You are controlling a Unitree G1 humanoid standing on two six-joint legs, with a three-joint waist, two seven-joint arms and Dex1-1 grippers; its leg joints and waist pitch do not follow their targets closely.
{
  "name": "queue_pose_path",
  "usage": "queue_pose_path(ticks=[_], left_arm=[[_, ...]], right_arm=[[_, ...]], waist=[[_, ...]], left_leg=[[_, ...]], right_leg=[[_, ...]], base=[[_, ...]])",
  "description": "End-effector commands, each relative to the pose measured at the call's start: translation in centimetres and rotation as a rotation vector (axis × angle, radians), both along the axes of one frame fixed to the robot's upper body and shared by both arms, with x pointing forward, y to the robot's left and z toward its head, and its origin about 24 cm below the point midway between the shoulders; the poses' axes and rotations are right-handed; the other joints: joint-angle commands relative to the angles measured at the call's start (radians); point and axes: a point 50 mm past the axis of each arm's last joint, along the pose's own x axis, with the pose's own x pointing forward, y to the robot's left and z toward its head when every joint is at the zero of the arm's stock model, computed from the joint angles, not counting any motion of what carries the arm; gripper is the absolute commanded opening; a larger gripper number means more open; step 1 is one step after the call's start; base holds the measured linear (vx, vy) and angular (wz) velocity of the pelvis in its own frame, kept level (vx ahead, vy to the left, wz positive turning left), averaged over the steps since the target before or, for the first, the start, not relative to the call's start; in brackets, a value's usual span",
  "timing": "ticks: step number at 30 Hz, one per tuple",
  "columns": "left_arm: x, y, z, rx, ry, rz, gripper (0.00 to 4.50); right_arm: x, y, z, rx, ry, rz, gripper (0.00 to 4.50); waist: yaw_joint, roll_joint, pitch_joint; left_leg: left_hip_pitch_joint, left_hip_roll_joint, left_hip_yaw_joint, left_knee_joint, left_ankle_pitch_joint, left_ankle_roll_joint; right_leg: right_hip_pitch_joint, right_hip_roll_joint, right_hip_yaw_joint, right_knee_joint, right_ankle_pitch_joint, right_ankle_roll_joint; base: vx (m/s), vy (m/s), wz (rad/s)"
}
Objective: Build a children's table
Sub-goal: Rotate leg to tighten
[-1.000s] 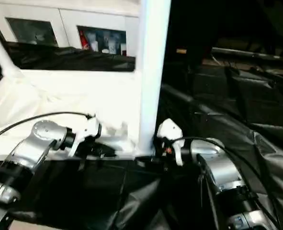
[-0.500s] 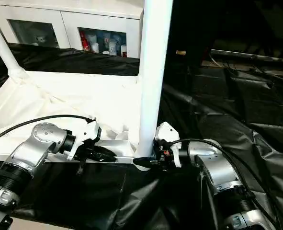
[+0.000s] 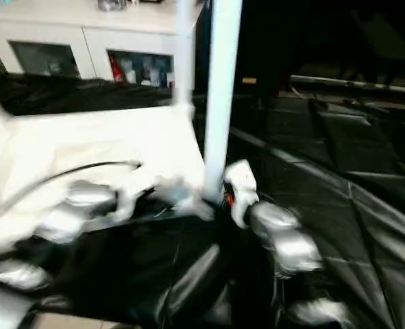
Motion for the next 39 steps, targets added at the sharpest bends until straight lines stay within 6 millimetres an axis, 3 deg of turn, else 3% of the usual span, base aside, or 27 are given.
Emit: queue_pose_path(ticks=[1,2,5,6,8,9,10,12,15,17,18,19,21,26,28,29,32,35,38,39], left_arm=[[-1.3,-4.0,-1.1,-0.018,0.052,-0.07,0.0],[-1.4,-4.5,-1.0,-0.024,0.05,-0.076,0.0],[-1.5,-5.0,-1.0,-0.03,0.043,-0.084,0.0],[-1.4,-4.8,-1.0,-0.027,0.042,-0.078,0.0],[-1.3,-4.7,-1.0,-0.022,0.041,-0.071,0.0],[-1.2,-4.4,-1.0,-0.015,0.04,-0.065,0.0],[-1.1,-3.8,-1.1,-0.003,0.04,-0.053,0.0],[-0.8,-3.0,-1.1,0.013,0.042,-0.038,0.0],[-0.7,-1.5,-1.1,0.032,0.055,-0.043,0.0],[-0.8,-0.5,-1.1,0.045,0.069,-0.068,0.0],[-0.9,0.1,-1.1,0.054,0.075,-0.09,0.0],[-0.9,0.4,-1.0,0.055,0.078,-0.105,0.0],[-1.1,1.5,-0.6,0.067,0.09,-0.171,0.0],[-1.6,3.0,0.2,0.051,0.103,-0.306,0.0],[-1.9,3.4,0.4,0.052,0.123,-0.337,0.0],[-2.1,3.8,0.5,0.055,0.133,-0.368,0.0],[-2.3,4.2,0.7,0.048,0.155,-0.399,0.0],[-2.4,4.4,0.7,0.046,0.159,-0.408,0.0],[-2.5,4.5,0.6,0.043,0.167,-0.414,0.0],[-2.5,4.5,0.6,0.043,0.168,-0.414,0.0]], right_arm=[[-0.6,2.6,-1.8,-0.036,0.088,-0.009,2.67],[-0.5,3.1,-1.8,-0.032,0.082,-0.018,2.67],[-0.4,4.4,-1.3,-0.015,0.052,0.021,2.67],[-0.3,4.8,-0.9,0.006,0.037,0.046,3.22],[-0.3,5.0,-0.8,0.016,0.036,0.047,3.36],[-0.2,5.0,-0.7,0.025,0.033,0.052,3.43],[0.0,4.8,-0.5,0.024,0.027,0.057,3.57],[0.3,4.4,-0.3,0.013,0.014,0.061,3.81],[0.6,3.8,0.6,0.009,-0.028,0.152,3.85],[0.2,3.1,1.1,0.003,-0.047,0.256,3.85],[-0.1,2.6,1.5,-0.01,-0.061,0.327,3.85],[-0.3,2.3,1.6,-0.015,-0.064,0.355,3.85],[-1.2,1.0,2.0,-0.029,-0.064,0.484,3.85],[-2.8,-1.1,2.1,-0.07,-0.027,0.66,3.85],[-3.1,-1.6,2.1,-0.08,-0.019,0.7,3.85],[-3.4,-2.0,2.2,-0.084,-0.01,0.73,3.85],[-3.7,-2.4,2.5,-0.073,0.003,0.769,3.85],[-3.8,-2.4,2.5,-0.066,0.008,0.782,3.85],[-4.0,-2.2,2.5,-0.064,0.015,0.803,3.59],[-4.0,-2.2,2.5,-0.064,0.015,0.803,3.52]], waist=[[-0.012,-0.008,-0.029],[-0.011,-0.003,-0.03],[-0.016,-0.009,-0.026],[-0.017,-0.017,-0.026],[-0.015,-0.015,-0.026],[-0.014,-0.011,-0.025],[-0.014,-0.019,-0.028],[-0.014,-0.014,-0.025],[-0.015,-0.016,-0.03],[-0.014,-0.016,-0.032],[-0.011,-0.017,-0.039],[-0.006,-0.019,-0.043],[-0.001,-0.023,-0.041],[0.009,-0.028,-0.051],[0.016,-0.03,-0.06],[0.025,-0.027,-0.06],[0.029,-0.026,-0.062],[0.03,-0.027,-0.067],[0.029,-0.027,-0.058],[0.028,-0.027,-0.054]], left_leg=[[0.029,0.061,-0.045,-0.085,-0.545,-0.065],[0.029,0.061,-0.044,-0.085,-0.54,-0.062],[0.028,0.059,-0.043,-0.087,-0.555,-0.051],[0.024,0.059,-0.043,-0.089,-0.552,-0.045],[0.024,0.059,-0.044,-0.089,-0.548,-0.045],[0.025,0.059,-0.043,-0.089,-0.547,-0.046],[0.025,0.06,-0.043,-0.089,-0.538,-0.044],[0.024,0.06,-0.044,-0.091,-0.543,-0.044],[0.02,0.061,-0.047,-0.091,-0.554,-0.047],[0.009,0.063,-0.048,-0.096,-0.533,-0.044],[0.001,0.065,-0.046,-0.095,-0.482,-0.037],[0.003,0.067,-0.038,-0.092,-0.432,-0.025],[0.001,0.068,-0.027,-0.087,-0.366,0.002],[-0.003,0.07,-0.012,-0.07,-0.246,0.051],[-0.011,0.067,-0.009,-0.056,-0.143,0.074],[-0.013,0.066,-0.006,-0.047,-0.084,0.106],[-0.013,0.065,-0.006,-0.04,-0.09,0.12],[-0.018,0.063,-0.006,-0.03,-0.043,0.142],[-0.018,0.066,-0.006,-0.037,-0.115,0.125],[-0.017,0.066,-0.006,-0.041,-0.159,0.103]], right_leg=[[-0.001,-0.085,0.049,-0.116,-0.57,-0.087],[-0.002,-0.086,0.051,-0.114,-0.551,-0.093],[-0.006,-0.088,0.051,-0.123,-0.583,-0.078],[-0.004,-0.089,0.051,-0.125,-0.597,-0.067],[-0.006,-0.091,0.052,-0.124,-0.603,-0.064],[-0.01,-0.092,0.055,-0.126,-0.607,-0.064],[-0.009,-0.093,0.056,-0.125,-0.603,-0.066],[-0.01,-0.093,0.056,-0.125,-0.604,-0.067],[-0.005,-0.095,0.053,-0.123,-0.61,-0.063],[0.004,-0.095,0.055,-0.118,-0.579,-0.063],[0.011,-0.095,0.059,-0.11,-0.507,-0.075],[0.008,-0.092,0.064,-0.102,-0.424,-0.098],[0.008,-0.087,0.068,-0.092,-0.322,-0.133],[0.013,-0.082,0.068,-0.073,-0.211,-0.201],[0.019,-0.076,0.066,-0.049,-0.064,-0.237],[0.014,-0.071,0.063,-0.034,0.049,-0.263],[0.015,-0.07,0.061,-0.025,0.088,-0.288],[0.014,-0.066,0.06,-0.015,0.152,-0.296],[0.011,-0.07,0.06,-0.027,0.037,-0.285],[0.01,-0.072,0.063,-0.035,-0.039,-0.273]], base=[[0.0,0.0,0.0],[0.0,0.0,0.0],[0.0,0.0,0.0],[0.0,0.0,0.0],[0.0,0.0,0.0],[0.0,0.0,0.0],[0.0,0.0,0.0],[0.0,0.0,0.0],[0.0,0.0,0.0],[0.0,0.0,0.0],[0.0,0.0,0.0],[0.0,0.0,0.0],[0.0,0.0,0.0],[0.049,-0.028,0.01],[0.072,-0.034,0.0],[0.061,-0.017,-0.01],[0.035,0.001,0.01],[0.0,0.0,0.0],[0.0,0.0,0.0],[0.0,0.0,0.0]])
